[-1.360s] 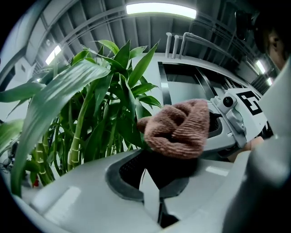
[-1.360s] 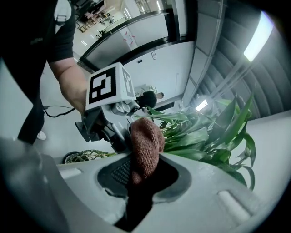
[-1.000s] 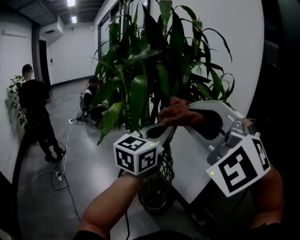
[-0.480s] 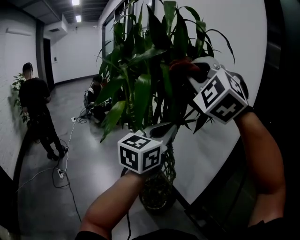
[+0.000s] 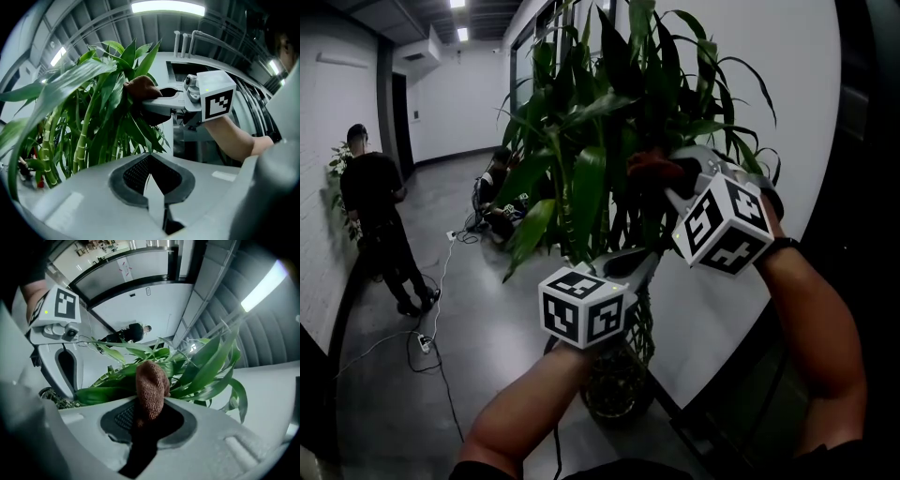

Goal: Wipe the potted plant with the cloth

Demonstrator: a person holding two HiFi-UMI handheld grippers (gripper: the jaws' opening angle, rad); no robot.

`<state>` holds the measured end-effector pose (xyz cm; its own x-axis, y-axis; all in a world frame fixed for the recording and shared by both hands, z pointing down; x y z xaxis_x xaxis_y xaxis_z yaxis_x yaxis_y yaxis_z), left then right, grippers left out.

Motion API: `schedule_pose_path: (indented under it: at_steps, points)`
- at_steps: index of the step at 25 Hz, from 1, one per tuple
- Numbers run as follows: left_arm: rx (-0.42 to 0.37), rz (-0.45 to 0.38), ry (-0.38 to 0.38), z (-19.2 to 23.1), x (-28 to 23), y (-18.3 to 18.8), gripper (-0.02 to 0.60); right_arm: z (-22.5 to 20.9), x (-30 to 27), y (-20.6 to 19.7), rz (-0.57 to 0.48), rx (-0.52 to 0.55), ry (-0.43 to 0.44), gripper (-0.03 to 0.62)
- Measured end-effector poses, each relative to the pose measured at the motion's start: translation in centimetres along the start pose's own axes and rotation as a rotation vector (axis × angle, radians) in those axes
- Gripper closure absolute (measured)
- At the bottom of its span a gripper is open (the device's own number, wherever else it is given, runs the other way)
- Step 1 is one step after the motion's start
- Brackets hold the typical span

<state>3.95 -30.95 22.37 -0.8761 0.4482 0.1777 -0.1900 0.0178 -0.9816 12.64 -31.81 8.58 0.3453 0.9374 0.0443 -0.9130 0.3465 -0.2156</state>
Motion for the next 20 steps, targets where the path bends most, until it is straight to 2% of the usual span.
schedule_pose_path:
  at_steps: [12, 20]
  points:
    - [-0.001, 0.0, -0.001, 0.0, 0.2, 0.0, 0.558, 5.2, 1.2, 0.3, -0.019, 0.029, 0.146, 0.528]
    - [0.007, 0.018, 0.015, 0.5, 0.4, -0.6, 0.56, 7.9, 3.6, 0.6, -0.044, -0.052, 0.366, 0.528]
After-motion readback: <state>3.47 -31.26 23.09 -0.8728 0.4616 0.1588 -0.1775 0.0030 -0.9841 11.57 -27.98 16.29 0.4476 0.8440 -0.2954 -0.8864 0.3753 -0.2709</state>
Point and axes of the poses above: the fingertips, and each gripper's own axes: x backward along the fingers, z to its left, y out of its top, the point moved 9 cm from there along x, backward along the fingers, and after that the axes turned 9 degrees about -y, right-handed, at the moved point
